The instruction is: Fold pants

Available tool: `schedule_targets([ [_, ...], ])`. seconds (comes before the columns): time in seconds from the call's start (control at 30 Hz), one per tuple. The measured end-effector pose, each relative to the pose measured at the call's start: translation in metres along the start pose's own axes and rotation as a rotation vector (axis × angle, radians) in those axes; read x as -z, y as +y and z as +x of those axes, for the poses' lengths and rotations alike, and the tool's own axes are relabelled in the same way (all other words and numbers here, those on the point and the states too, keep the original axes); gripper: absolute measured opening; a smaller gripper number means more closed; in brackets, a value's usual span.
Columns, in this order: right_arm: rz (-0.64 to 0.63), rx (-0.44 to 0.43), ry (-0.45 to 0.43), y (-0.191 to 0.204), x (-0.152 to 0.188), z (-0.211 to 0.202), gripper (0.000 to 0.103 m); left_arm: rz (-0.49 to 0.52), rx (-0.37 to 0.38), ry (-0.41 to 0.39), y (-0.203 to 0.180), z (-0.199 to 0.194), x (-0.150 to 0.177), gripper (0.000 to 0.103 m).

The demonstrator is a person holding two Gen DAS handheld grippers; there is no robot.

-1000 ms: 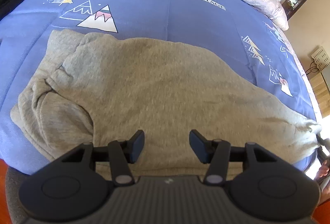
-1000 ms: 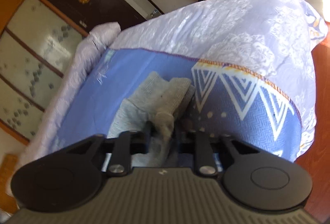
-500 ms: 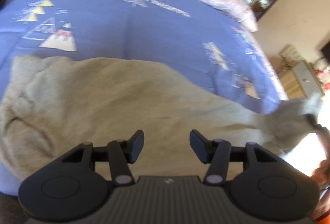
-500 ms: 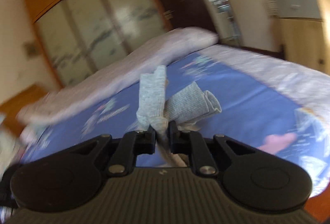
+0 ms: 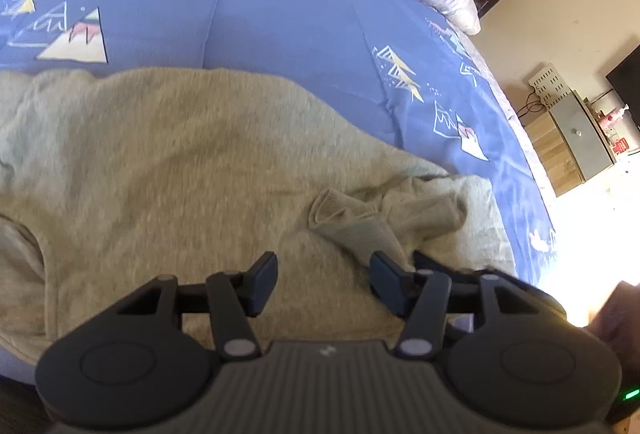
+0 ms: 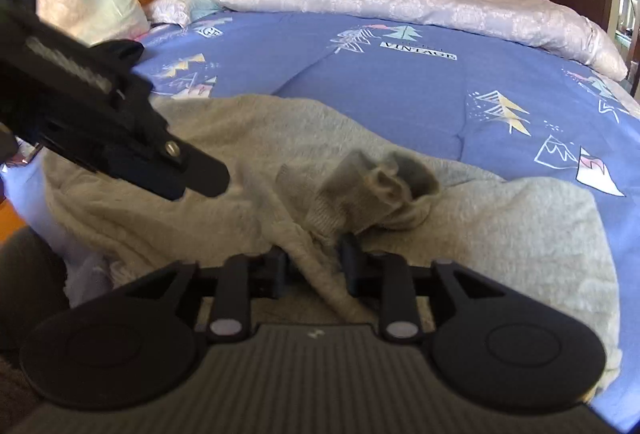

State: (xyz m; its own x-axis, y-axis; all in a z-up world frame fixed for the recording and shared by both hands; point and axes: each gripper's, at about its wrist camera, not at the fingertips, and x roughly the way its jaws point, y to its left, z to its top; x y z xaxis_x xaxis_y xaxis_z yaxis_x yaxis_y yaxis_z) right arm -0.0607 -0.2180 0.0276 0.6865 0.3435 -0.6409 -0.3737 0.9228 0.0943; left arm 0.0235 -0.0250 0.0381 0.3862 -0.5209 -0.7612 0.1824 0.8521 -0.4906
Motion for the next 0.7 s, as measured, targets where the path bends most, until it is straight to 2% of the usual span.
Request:
schedule_targets([
  [0.03,0.036,-0.055,-0.014,-0.01,-0.001,-0.009,0.061,-0.002,0.005,0.006,0.0,0.002,0.0,0.054],
  [0.07,0.076,-0.103,-0.038,-0.02,0.0,-0.019,0.07,-0.003,0.01,0.012,-0.001,0.005,0.0,0.055],
  [0.2,0.167,-0.143,-0.115,-0.047,0.0,-0.047,0.072,-0.006,0.037,0.041,-0.005,0.019,-0.002,0.057],
  [0.33,0.252,-0.122,-0.105,-0.061,-0.004,-0.034,0.07,-0.034,0.051,0.051,-0.003,0.023,-0.002,0.057],
  [0.47,0.175,-0.15,-0.1,-0.038,-0.01,-0.016,0.07,-0.061,0.044,0.006,0.006,0.01,-0.005,0.058],
  [0.53,0.128,-0.191,-0.089,-0.027,-0.014,-0.002,0.07,-0.07,-0.026,-0.019,0.01,0.005,-0.007,0.06],
  [0.57,0.107,-0.203,-0.084,-0.023,-0.015,0.004,0.072,-0.079,-0.033,-0.021,0.015,0.004,-0.008,0.062],
  [0.63,0.072,-0.257,-0.046,-0.012,-0.015,0.018,0.072,-0.132,0.01,0.001,0.025,0.006,-0.01,0.062],
  [0.7,0.02,-0.279,-0.017,-0.002,-0.014,0.023,0.072,-0.138,0.002,0.002,0.026,0.007,-0.011,0.062],
])
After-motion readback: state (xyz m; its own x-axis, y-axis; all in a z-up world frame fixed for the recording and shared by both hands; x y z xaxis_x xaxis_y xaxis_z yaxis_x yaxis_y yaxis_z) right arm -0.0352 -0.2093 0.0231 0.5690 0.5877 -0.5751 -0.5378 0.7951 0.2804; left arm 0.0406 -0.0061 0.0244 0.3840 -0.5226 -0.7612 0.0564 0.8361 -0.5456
